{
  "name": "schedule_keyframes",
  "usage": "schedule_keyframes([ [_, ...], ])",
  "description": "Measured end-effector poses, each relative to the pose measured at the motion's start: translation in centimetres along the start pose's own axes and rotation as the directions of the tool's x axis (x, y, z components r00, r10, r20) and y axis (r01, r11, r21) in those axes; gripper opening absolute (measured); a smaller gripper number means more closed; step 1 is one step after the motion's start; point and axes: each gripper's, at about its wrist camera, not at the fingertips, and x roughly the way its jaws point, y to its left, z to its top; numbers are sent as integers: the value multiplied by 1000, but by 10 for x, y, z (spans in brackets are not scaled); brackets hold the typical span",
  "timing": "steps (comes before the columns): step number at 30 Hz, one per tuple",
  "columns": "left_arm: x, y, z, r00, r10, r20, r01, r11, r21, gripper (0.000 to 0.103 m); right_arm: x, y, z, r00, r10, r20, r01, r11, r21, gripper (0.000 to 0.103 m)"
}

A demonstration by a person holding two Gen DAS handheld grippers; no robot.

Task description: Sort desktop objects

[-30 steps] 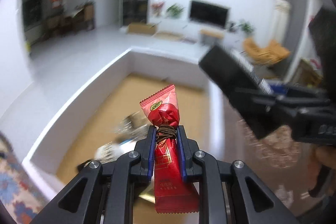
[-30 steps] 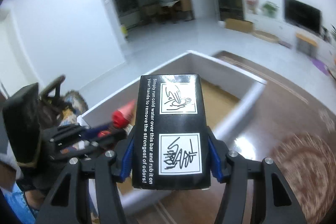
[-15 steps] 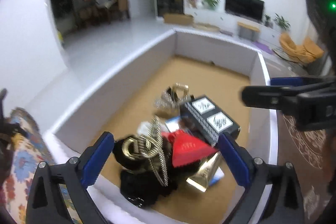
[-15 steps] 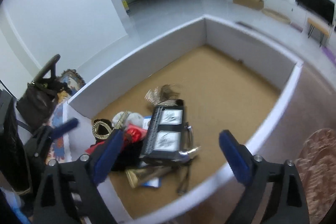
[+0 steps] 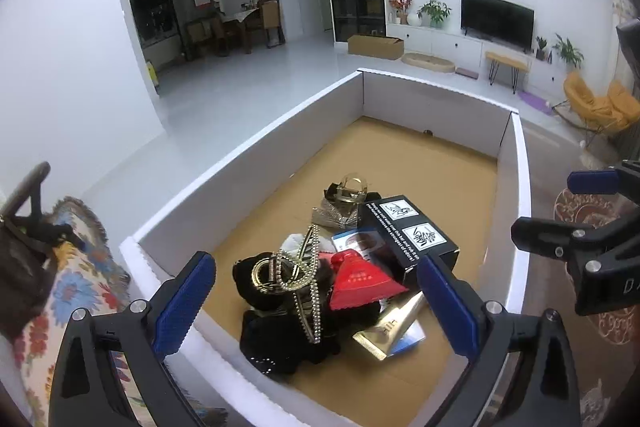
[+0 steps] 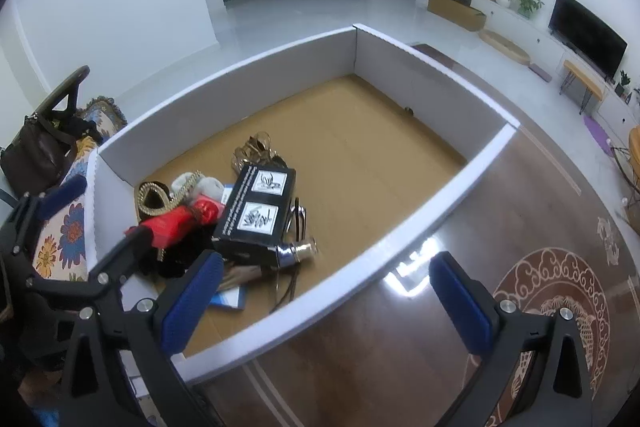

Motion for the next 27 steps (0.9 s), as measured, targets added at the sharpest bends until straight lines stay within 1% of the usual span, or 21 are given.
schedule_keyframes([
  [5,-5,0,-2,1000,31,6,-31,999,14,102,6,1,-3,1000,1,-6,-1,1000,9,103],
  [8,-5,4,-1,1000,21,-19,-21,1000,4,102,9,3,-2,1000,3,-6,-3,1000,7,103],
  [12,-11,16,0,1000,20,-15,-21,999,-25,102,13,7,0,1000,1,-8,-1,1000,13,103],
  [17,-16,27,6,998,-49,-36,47,997,-57,102,16,14,-1,1000,3,-14,-3,1000,1,103],
  [21,-21,32,9,996,-82,-40,78,993,-83,103,17,17,-1,1000,5,-16,-6,1000,-13,103],
  [23,-20,35,10,990,-131,-53,124,985,-123,103,18,18,0,1000,4,-16,-5,1000,-15,103],
  [25,-18,40,11,982,-178,-64,164,970,-182,103,17,18,1,1000,1,-13,-1,1000,-20,103],
  [27,-17,43,12,981,-183,-62,165,961,-223,103,17,19,2,1000,2,-12,-2,1000,-22,103],
])
